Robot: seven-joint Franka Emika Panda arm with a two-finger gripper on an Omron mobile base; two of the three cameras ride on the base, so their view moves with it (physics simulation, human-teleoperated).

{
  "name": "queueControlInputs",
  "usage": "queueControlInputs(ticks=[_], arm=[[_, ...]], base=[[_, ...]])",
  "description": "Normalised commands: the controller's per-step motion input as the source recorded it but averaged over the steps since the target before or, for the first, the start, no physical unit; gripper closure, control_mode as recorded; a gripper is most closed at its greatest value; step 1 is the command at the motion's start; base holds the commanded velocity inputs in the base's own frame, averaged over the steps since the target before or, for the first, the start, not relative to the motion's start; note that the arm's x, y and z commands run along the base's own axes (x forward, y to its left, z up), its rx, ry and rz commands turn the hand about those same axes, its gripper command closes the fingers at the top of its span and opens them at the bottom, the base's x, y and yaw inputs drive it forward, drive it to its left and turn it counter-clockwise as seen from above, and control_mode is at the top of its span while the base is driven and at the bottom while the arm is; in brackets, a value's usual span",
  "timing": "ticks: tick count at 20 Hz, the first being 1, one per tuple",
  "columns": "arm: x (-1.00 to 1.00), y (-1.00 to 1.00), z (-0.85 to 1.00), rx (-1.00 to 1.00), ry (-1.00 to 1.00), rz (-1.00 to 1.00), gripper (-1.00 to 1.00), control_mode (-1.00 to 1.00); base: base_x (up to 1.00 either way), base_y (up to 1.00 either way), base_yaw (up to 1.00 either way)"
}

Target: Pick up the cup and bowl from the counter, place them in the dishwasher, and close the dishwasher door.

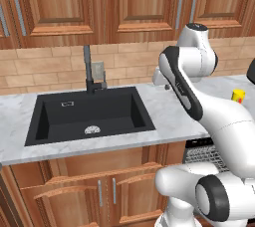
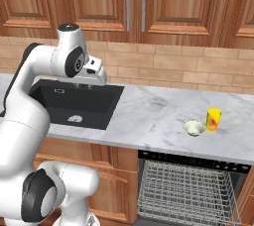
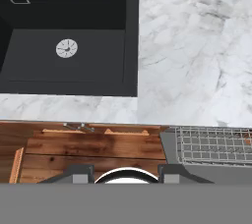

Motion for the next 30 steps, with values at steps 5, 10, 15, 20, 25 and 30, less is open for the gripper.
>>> queueControlInputs(ticks=[5, 10, 15, 20, 25, 30], arm=[[-0.03, -0.07, 0.0, 0.0, 0.0, 0.0, -1.0, -1.0], [-0.25, -0.19, 0.0, 0.0, 0.0, 0.02, -1.0, -1.0], [-0.29, -0.21, 0.0, 0.0, 0.0, 0.02, -1.0, -1.0], [-0.16, -0.26, 0.0, 0.0, 0.0, 0.03, -1.0, -1.0], [-0.1, -0.3, 0.0, 0.0, 0.0, 0.04, -1.0, -1.0], [-0.08, -0.32, -0.04, 0.0, 0.0, 0.02, -1.0, -1.0]], base=[[0.0, 0.0, 0.0], [0.0, 0.0, 0.0], [0.0, 0.0, 0.0], [0.0, 0.0, 0.0], [0.0, 0.0, 0.0], [0.0, 0.0, 0.0]])
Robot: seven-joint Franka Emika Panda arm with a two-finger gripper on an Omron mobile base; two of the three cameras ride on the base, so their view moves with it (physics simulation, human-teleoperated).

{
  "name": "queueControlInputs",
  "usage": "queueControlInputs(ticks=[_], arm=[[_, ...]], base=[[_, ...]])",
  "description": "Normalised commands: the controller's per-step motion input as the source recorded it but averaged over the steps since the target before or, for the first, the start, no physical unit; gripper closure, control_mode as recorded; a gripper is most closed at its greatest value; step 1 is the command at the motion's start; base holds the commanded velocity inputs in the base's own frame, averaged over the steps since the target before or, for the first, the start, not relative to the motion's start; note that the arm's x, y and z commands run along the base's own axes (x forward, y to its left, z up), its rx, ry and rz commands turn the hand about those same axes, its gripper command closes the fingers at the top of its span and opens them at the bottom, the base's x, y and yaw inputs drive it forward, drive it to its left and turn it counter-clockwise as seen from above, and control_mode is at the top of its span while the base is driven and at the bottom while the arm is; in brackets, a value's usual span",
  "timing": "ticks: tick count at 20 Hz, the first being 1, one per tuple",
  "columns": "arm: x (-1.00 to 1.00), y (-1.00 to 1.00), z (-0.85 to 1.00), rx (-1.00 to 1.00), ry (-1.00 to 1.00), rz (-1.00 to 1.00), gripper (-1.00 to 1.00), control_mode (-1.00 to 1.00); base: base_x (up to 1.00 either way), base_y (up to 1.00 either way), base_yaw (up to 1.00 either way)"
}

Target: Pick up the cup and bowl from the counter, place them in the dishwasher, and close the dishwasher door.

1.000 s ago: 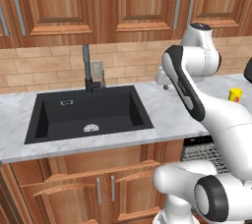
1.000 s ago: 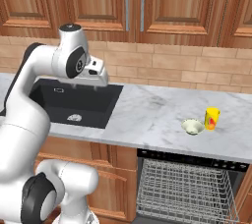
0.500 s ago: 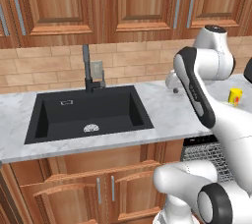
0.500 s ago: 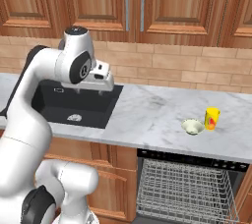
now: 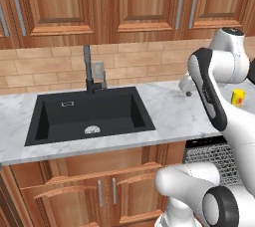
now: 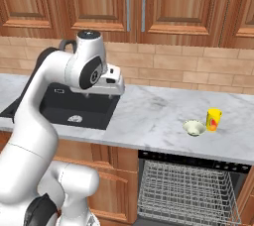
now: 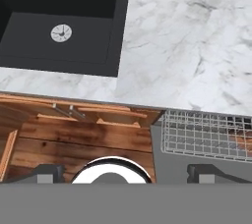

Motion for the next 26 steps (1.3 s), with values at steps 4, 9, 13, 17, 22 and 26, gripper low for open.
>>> queueControlInputs(ticks=[4, 9, 13, 17, 22, 26], arm=[[0.0, -0.43, -0.11, 0.0, 0.0, 0.0, -1.0, -1.0], [0.0, -0.46, -0.16, 0.0, 0.0, 0.0, -1.0, -1.0], [0.0, -0.41, -0.2, 0.0, 0.0, 0.0, -1.0, -1.0], [0.0, -0.42, -0.13, 0.02, 0.0, -0.03, -1.0, -1.0], [0.0, -0.43, -0.02, 0.04, 0.0, -0.1, -1.0, -1.0], [0.0, -0.42, 0.0, 0.05, -0.01, -0.16, -1.0, -1.0]], base=[[0.0, 0.0, 0.0], [0.0, 0.0, 0.0], [0.0, 0.0, 0.0], [0.0, 0.0, 0.0], [0.0, 0.0, 0.0], [0.0, 0.0, 0.0]])
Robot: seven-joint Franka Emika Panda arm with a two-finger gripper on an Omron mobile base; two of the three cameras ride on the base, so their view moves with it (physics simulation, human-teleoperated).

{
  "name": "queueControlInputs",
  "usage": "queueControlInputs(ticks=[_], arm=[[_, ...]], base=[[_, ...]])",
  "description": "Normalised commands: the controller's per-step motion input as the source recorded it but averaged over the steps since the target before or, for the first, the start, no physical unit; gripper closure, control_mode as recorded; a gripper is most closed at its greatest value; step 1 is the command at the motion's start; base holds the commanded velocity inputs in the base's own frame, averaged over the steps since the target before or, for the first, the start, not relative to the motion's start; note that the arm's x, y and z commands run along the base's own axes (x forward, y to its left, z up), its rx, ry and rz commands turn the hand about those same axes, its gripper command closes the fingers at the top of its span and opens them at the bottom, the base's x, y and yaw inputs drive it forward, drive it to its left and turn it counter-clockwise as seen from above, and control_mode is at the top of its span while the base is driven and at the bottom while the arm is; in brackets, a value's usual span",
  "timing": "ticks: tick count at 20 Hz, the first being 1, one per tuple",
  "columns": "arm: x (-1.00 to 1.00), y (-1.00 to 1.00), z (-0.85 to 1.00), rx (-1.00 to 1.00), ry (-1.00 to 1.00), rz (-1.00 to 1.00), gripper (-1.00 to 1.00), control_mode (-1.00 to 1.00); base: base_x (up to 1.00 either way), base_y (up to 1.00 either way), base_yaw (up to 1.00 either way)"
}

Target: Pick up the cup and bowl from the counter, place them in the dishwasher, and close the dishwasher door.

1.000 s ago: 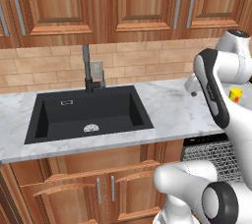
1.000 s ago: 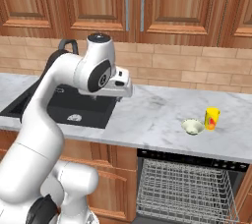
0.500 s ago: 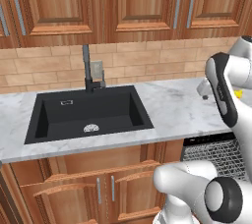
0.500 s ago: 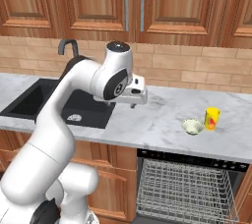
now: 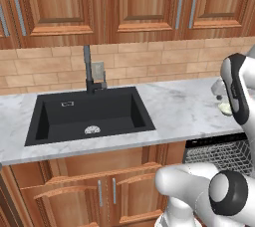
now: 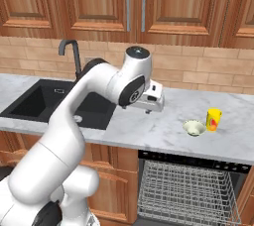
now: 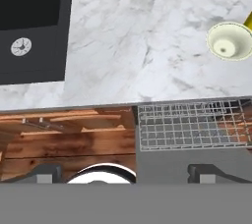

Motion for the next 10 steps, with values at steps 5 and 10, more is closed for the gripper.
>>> queueControlInputs(ticks=[5, 10], arm=[[0.0, -0.41, 0.0, 0.06, -0.02, -0.23, -1.0, -1.0], [0.0, -0.4, -0.02, 0.03, -0.02, -0.21, -1.0, -1.0]], base=[[0.0, 0.0, 0.0], [0.0, 0.0, 0.0]])
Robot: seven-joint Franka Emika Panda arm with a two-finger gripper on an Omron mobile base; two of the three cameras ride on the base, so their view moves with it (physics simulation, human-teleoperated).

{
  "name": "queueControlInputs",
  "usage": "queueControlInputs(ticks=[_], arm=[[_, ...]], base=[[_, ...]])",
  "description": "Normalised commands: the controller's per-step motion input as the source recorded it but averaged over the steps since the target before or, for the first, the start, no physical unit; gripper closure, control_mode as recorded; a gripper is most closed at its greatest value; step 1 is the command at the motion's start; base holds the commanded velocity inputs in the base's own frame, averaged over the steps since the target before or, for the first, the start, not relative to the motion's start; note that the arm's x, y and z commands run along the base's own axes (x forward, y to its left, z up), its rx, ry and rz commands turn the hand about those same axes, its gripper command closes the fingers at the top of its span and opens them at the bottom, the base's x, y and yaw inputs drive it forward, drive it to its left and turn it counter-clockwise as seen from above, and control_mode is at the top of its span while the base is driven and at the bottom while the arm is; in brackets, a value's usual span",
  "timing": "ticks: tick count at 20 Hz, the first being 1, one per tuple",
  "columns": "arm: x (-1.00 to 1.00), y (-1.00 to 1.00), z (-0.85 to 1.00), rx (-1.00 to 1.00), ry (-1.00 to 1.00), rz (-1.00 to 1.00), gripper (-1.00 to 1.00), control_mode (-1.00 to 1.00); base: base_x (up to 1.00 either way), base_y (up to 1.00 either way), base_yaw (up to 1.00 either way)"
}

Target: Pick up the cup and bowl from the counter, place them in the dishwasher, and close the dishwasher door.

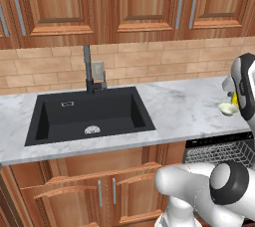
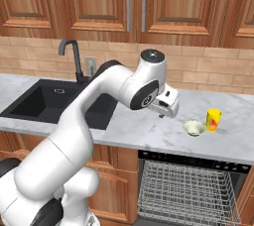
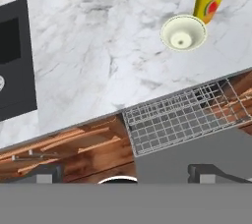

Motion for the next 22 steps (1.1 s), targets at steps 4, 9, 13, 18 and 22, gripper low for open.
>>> queueControlInputs(ticks=[4, 9, 13, 18, 22], arm=[[0.0, -0.38, -0.17, 0.0, -0.01, -0.13, -1.0, -1.0], [0.0, -0.32, -0.3, 0.0, -0.03, -0.1, -1.0, -1.0], [0.0, -0.38, -0.2, 0.01, -0.04, -0.09, -1.0, -1.0], [0.0, -0.42, -0.01, 0.08, -0.04, -0.09, -1.0, -1.0], [0.02, -0.44, 0.0, 0.12, 0.0, -0.05, -1.0, -1.0]], base=[[0.0, 0.0, 0.0], [0.0, 0.0, 0.0], [0.0, 0.0, 0.0], [0.0, 0.0, 0.0], [0.0, 0.0, 0.0]])
